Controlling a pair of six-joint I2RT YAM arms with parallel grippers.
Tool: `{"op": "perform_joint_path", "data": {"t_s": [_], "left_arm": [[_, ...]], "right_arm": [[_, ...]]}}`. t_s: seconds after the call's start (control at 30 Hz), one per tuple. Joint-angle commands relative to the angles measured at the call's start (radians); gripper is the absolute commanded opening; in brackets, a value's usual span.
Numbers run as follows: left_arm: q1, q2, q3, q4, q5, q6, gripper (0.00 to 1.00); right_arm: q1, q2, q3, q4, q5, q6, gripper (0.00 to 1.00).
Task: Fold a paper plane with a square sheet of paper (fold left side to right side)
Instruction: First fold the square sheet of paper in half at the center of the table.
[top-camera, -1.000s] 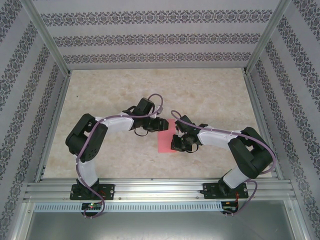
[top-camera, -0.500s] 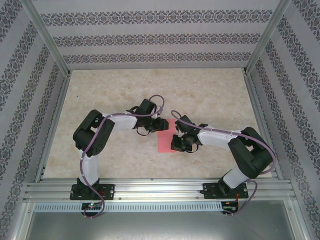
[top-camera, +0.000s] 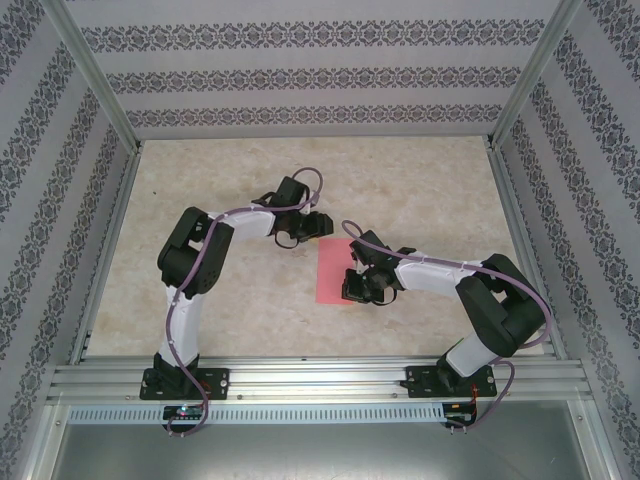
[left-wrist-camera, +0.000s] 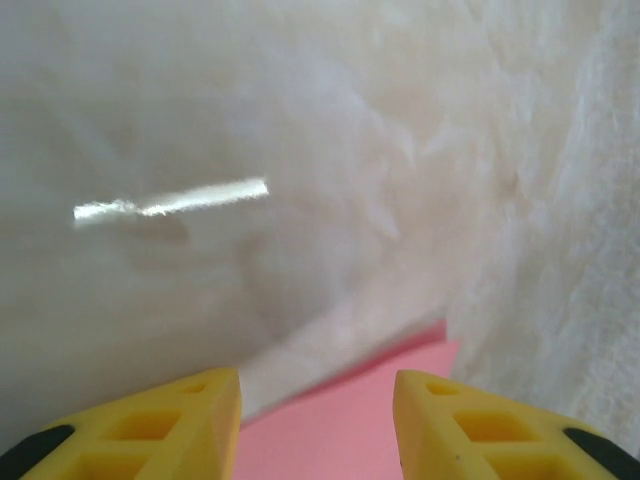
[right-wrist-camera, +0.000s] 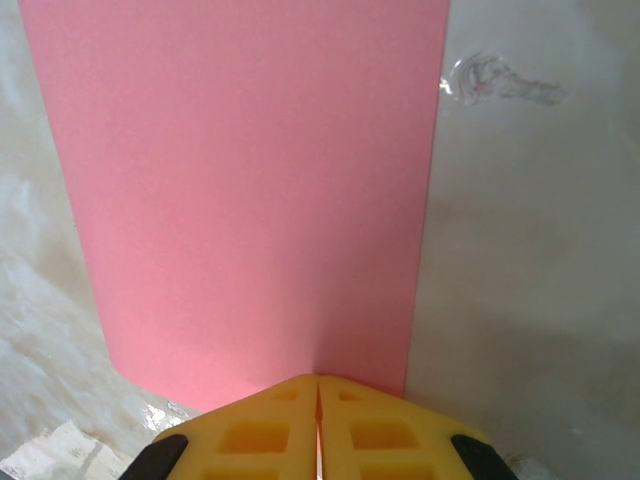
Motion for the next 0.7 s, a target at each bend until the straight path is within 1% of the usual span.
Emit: {"op": "perform_joint_path", "data": {"t_s": [0.0, 0.1, 0.17, 0.3, 0.37, 0.43, 0.53, 0.67], "left_arm": [[0.043, 0.024, 0.041, -0.050, -0.071, 0.043, 0.46], [0.044, -0.026, 0.031, -0.049, -0.049, 0.063, 0.47], [0.045, -0.092, -0.009, -0.040, -0.041, 0.077, 0.48], [0.043, -0.248, -0.145, -0.016, -0.032, 0.082, 0.49], [0.036, -0.348, -0.241, -0.002, -0.036, 0.074, 0.49], [0.027, -0.432, -0.334, 0.008, -0.044, 0.058, 0.49], [-0.017, -0.540, -0.450, 0.022, -0.061, 0.034, 0.50], [-0.115, -0.618, -0.531, 0.010, -0.095, 0.027, 0.51]], "right_arm": [[-0.003, 0.036, -0.035, -0.085, 0.089, -0.026, 0.10], [-0.007, -0.003, -0.020, -0.058, 0.075, -0.045, 0.11], [-0.010, -0.051, 0.004, -0.052, 0.073, -0.063, 0.13], [-0.045, -0.166, 0.036, -0.064, 0.080, -0.100, 0.28], [-0.086, -0.235, 0.029, -0.047, 0.060, -0.104, 0.37], [-0.127, -0.279, 0.020, -0.035, 0.036, -0.109, 0.42], [-0.168, -0.302, 0.003, -0.033, 0.006, -0.117, 0.47], [-0.185, -0.284, -0.032, 0.011, -0.063, -0.103, 0.47]]}}
